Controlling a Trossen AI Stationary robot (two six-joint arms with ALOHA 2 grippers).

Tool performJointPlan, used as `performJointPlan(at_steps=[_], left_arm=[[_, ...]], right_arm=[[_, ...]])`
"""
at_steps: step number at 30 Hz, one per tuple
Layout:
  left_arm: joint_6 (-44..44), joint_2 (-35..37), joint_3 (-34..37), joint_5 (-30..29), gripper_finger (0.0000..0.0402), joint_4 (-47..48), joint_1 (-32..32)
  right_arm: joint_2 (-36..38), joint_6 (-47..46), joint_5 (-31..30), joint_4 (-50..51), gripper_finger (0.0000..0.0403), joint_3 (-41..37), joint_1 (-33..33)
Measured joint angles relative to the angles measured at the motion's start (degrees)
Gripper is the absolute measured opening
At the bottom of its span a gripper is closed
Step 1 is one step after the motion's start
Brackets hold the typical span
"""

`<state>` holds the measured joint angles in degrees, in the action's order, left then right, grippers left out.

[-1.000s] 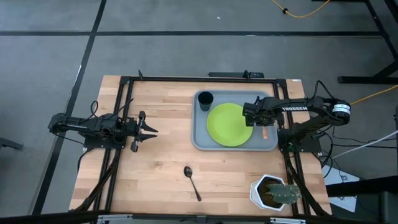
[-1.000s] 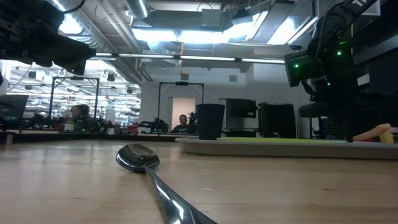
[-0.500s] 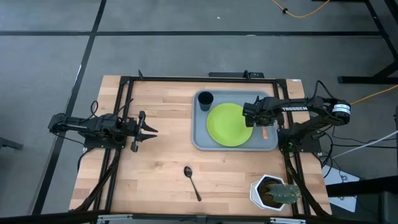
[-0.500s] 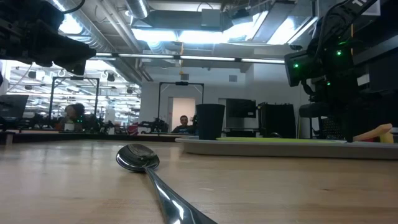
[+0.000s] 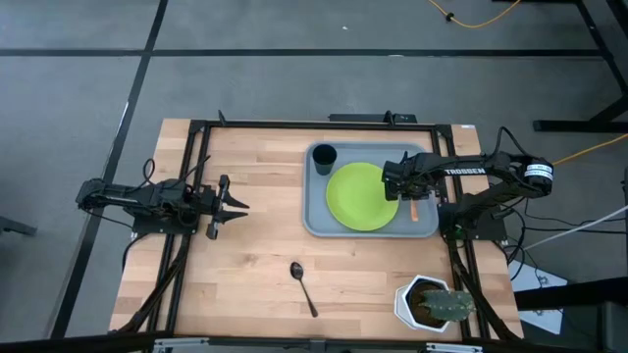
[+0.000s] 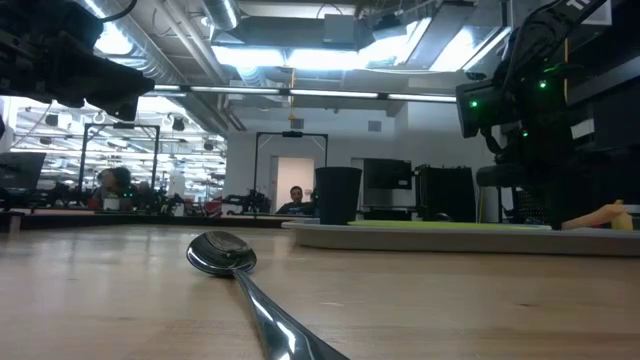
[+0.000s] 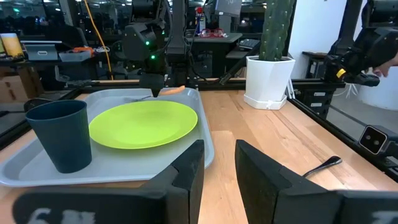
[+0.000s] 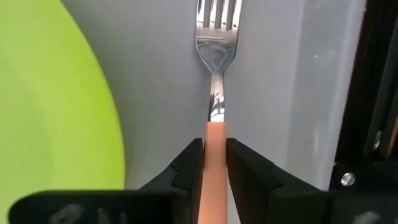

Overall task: Pick and place plate/cup/fork/spoon on tray
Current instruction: Put the brown fork on the gray serving tray to the right of the light green plate

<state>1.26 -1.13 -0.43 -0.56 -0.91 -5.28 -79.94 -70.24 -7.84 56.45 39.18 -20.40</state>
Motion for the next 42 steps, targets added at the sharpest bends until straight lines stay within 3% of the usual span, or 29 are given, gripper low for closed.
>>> performJointPlan(at_steps=[10,16,42], left_arm=[[0.0,0.0,0.0,0.0,0.0083,0.0,0.0],[0.0,0.0,0.0,0.0,0.0083,0.0,0.0],[0.0,0.0,0.0,0.0,0.0083,0.0,0.0]], right_arm=[[0.0,-2.2,-0.2,0.7,0.0076,0.0,0.0],[0.0,-3.1,-4.5,2.8,0.0076,0.0,0.0],[0.0,-0.2,-6.2,4.7,0.0076,0.0,0.0]])
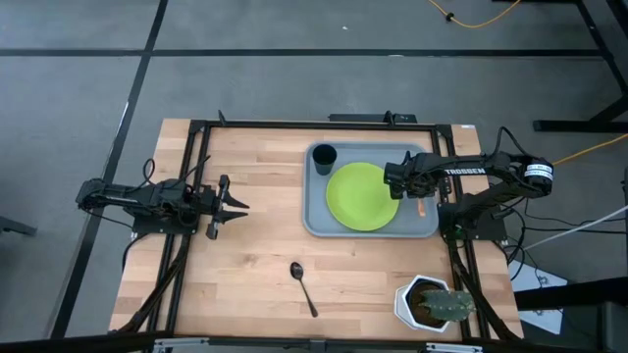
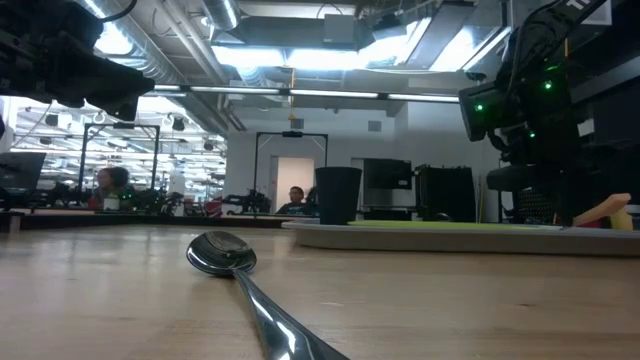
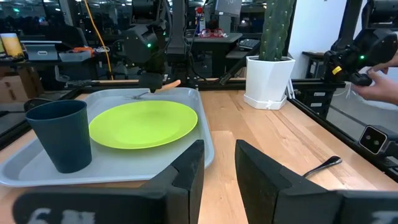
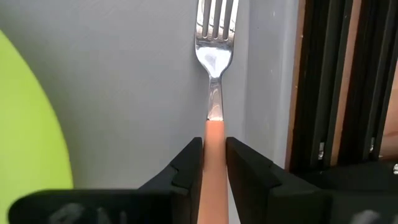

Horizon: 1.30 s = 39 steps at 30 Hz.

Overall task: Pick and place plate/cup/fork/spoon on tray
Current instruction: Put the brown fork on the gray serving tray to the right of the light green plate

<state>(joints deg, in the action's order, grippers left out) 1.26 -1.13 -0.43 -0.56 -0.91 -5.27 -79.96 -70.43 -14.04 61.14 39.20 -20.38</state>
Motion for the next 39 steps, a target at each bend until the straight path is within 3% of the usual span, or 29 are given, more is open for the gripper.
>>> performJointPlan(at_steps=[39], left_arm=[[0.0,0.0,0.0,0.0,0.0083,0.0,0.0]], right_arm=[[0.0,0.1,-1.4,-1.1,0.0077,0.0,1.9]])
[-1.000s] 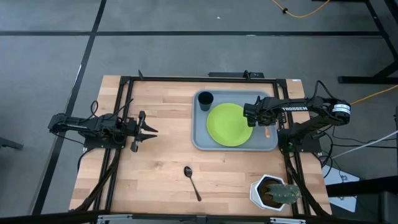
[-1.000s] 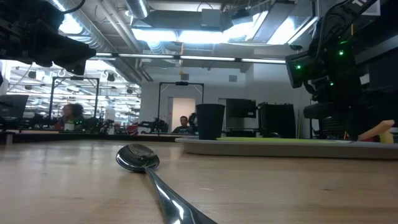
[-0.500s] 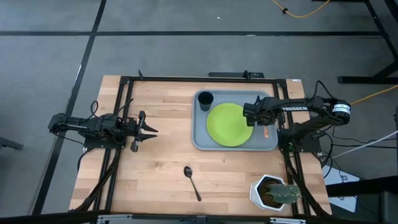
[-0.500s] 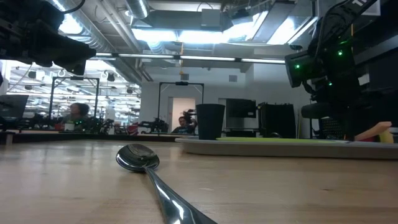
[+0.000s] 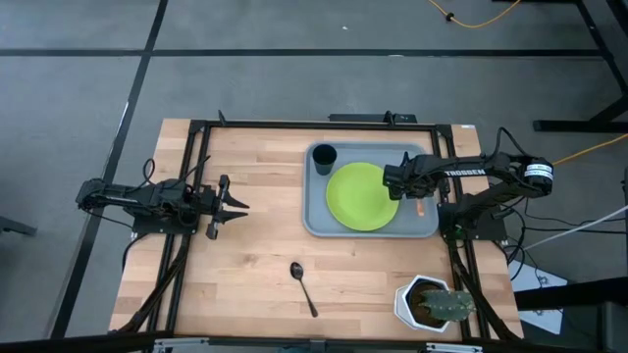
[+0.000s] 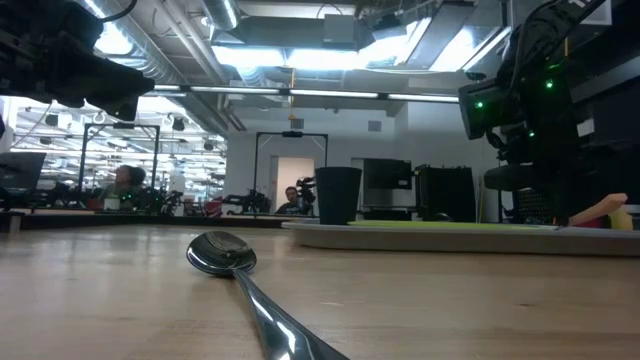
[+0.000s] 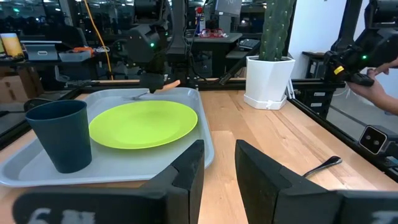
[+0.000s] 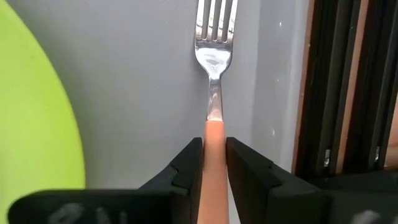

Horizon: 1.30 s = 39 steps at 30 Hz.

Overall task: Pick and place plate/cup/fork/spoon on tray
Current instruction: Put the brown fork on the gray serving tray to the right of the light green plate

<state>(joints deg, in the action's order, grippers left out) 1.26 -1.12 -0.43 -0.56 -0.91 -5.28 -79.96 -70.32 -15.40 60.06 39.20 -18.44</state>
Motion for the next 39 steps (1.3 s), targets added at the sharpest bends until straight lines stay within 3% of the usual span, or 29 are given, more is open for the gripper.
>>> performJointPlan(at_steps=[5,14,23,29,39], left_arm=[[0.0,0.0,0.0,0.0,0.0083,0.0,0.0],[0.0,0.0,0.0,0.0,0.0083,0.0,0.0],[0.0,0.0,0.0,0.0,0.0083,0.0,0.0],[0.0,0.0,0.0,0.0,0.0083,0.0,0.0],[0.0,0.0,0.0,0.0,0.0083,0.0,0.0]], right_arm=[[0.0,-0.4,0.0,0.7,0.0082,0.0,0.3],[0.0,-1.4,-0.7,1.0,0.0133,0.0,0.3],[0.0,-1.5,-1.9,0.5,0.0135,0.0,0.3],[0.0,-1.4,0.8,-1.2,0.0135,0.0,0.4],[0.0,-4.8,4.0,-2.2,0.0135,0.0,5.6]])
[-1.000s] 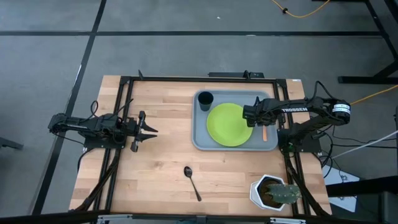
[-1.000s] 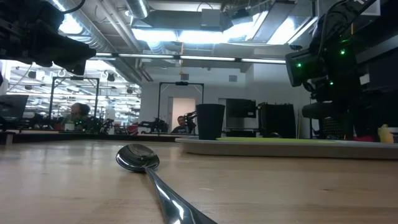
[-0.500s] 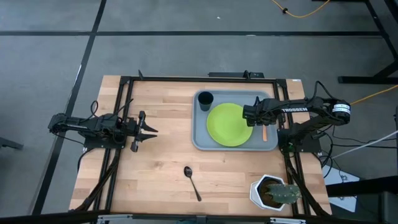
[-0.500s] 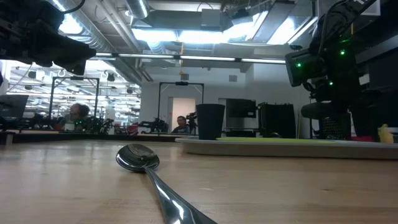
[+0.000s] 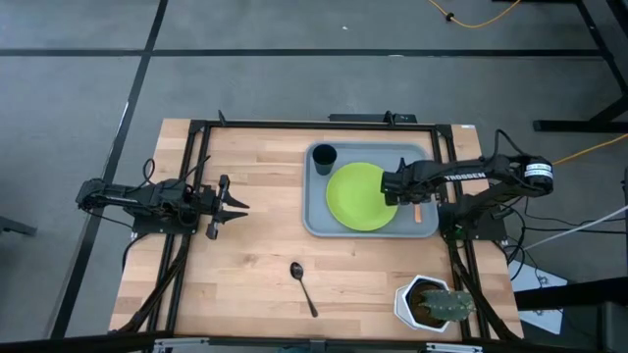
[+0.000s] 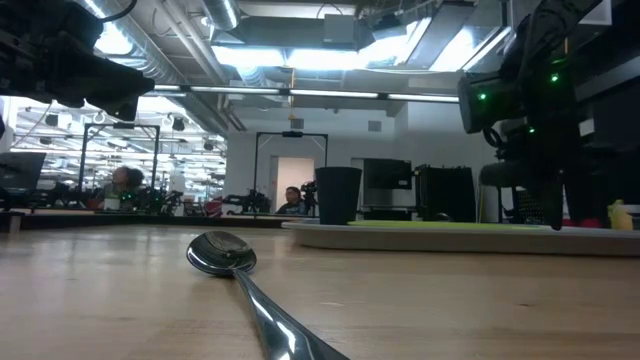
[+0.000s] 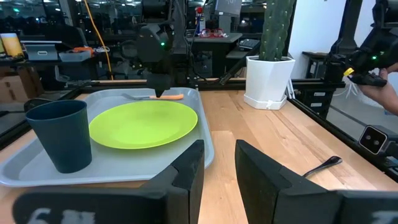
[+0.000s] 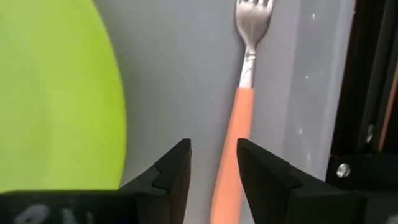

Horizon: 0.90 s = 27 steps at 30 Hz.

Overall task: Pick and place plate/cup/fork/spoon on tray
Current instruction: Put the brown fork on the gray serving tray to the right of the light green plate

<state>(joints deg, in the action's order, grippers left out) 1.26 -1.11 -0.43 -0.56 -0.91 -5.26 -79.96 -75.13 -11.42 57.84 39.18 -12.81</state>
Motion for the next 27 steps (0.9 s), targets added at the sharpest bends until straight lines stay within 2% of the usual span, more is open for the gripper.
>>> performJointPlan(at_steps=[9,16,27], left_arm=[[0.0,0.0,0.0,0.0,0.0083,0.0,0.0],[0.0,0.0,0.0,0.0,0.0083,0.0,0.0],[0.0,0.0,0.0,0.0,0.0083,0.0,0.0]], right_arm=[[0.0,-6.1,1.2,0.7,0.0122,0.0,5.5],[0.0,-7.6,1.2,0.0,0.0090,0.0,7.2],[-3.4,-8.7,2.6,-0.7,0.0087,0.0,8.2]])
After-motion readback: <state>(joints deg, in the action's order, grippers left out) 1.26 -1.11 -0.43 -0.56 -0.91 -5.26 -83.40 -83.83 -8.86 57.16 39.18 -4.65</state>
